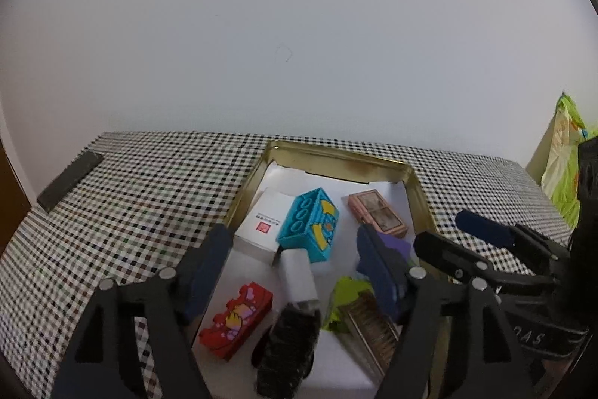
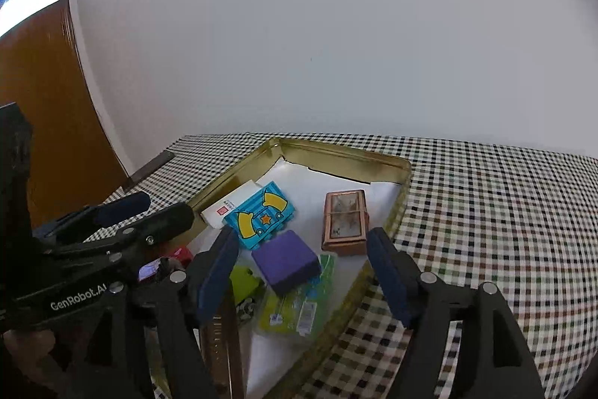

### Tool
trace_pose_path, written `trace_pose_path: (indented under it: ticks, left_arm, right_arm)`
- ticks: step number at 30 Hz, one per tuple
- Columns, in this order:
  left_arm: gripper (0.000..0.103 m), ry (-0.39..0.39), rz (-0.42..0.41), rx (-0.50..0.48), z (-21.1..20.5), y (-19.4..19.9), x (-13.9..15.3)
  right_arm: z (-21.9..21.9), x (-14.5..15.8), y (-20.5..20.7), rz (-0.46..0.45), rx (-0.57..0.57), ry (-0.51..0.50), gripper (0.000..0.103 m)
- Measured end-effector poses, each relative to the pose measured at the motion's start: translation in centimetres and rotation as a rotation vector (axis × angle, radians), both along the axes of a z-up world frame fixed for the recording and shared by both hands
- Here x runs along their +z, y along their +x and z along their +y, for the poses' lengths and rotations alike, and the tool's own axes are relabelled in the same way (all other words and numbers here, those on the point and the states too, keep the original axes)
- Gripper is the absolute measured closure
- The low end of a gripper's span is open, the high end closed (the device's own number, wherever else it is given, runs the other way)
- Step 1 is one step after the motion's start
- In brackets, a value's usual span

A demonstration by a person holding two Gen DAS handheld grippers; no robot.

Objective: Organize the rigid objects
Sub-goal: 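Lower the bar and cube into the tray and open both tools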

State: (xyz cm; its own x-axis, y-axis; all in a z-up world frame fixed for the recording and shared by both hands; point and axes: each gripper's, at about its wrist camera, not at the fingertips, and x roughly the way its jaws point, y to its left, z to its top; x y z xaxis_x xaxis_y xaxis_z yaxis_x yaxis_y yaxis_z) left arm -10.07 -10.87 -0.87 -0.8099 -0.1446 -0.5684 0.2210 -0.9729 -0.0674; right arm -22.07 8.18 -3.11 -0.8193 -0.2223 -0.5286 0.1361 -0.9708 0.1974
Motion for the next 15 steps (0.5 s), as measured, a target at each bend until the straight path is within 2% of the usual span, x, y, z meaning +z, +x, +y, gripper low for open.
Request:
trace_pose_path:
  ticks: [3,4,7,11,15]
  left_arm:
    - [0.021,-0.037,0.011,0.025,-0.2,0.6,0.4]
    - [0.016,-0.043,0.017,0.040,-0.1,1.0,0.6]
    - [0.008,-0.041,0.047,0.060,-0.3,2.0,1.3]
    - [0.005,-0.038,0.077,0.075,-0.6,3.3,2.0]
    - [0.001,-0.048,0.057,0.082,-0.7,3.9,2.0]
  right_arm:
    - [-0.2,0.6,1.3,0.023,-0.024,0.026,0.029]
    - [-0.2,0.9,1.8,0.034,-0.034,0.038,0.028]
    - [-0.4,1.7,3.2,0.066,-0.050,0.057,0.023]
    - [-0.8,2.8,3.8,0.089,-0.044,0.070,0.023]
    - [-1.1,3.5,4.1,0.105,-0.044,0.075,0.023]
